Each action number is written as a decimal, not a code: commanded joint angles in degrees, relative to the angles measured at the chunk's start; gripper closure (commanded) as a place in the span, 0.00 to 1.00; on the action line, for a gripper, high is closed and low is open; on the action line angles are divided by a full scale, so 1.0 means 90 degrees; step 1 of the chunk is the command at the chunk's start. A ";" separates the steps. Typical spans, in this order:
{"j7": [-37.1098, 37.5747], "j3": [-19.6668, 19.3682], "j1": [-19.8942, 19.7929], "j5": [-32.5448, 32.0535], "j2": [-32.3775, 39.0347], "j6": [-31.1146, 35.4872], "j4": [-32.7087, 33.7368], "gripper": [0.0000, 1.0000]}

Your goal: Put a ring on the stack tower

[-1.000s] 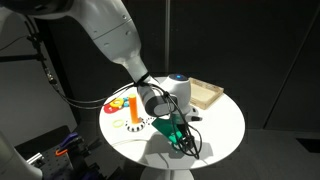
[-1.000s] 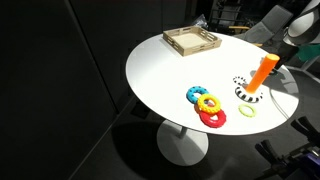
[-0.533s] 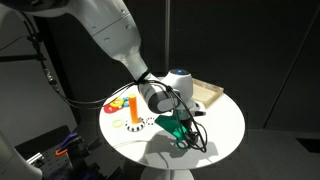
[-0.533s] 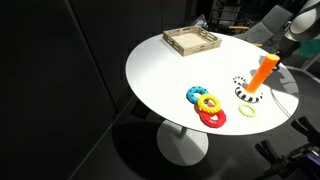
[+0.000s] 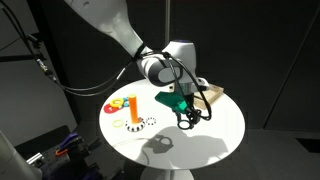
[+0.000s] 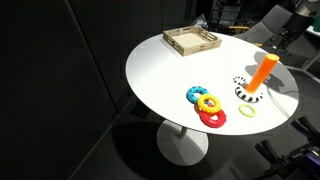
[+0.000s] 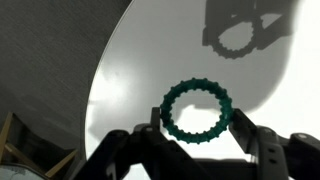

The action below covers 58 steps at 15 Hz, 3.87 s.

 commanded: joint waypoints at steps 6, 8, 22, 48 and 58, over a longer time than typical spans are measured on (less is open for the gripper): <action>-0.0056 0.0107 0.0313 0.0097 -0.1645 -0.1237 -0.0595 0.55; -0.0053 0.0128 0.0437 0.0117 -0.1926 -0.1397 -0.0724 0.55; -0.0218 0.0255 0.1133 0.0566 -0.2932 -0.1737 -0.1623 0.55; -0.0377 0.0105 0.1154 0.0799 -0.2923 -0.1848 -0.1548 0.30; -0.0446 0.0353 0.1406 0.0892 -0.2885 -0.1924 -0.1590 0.55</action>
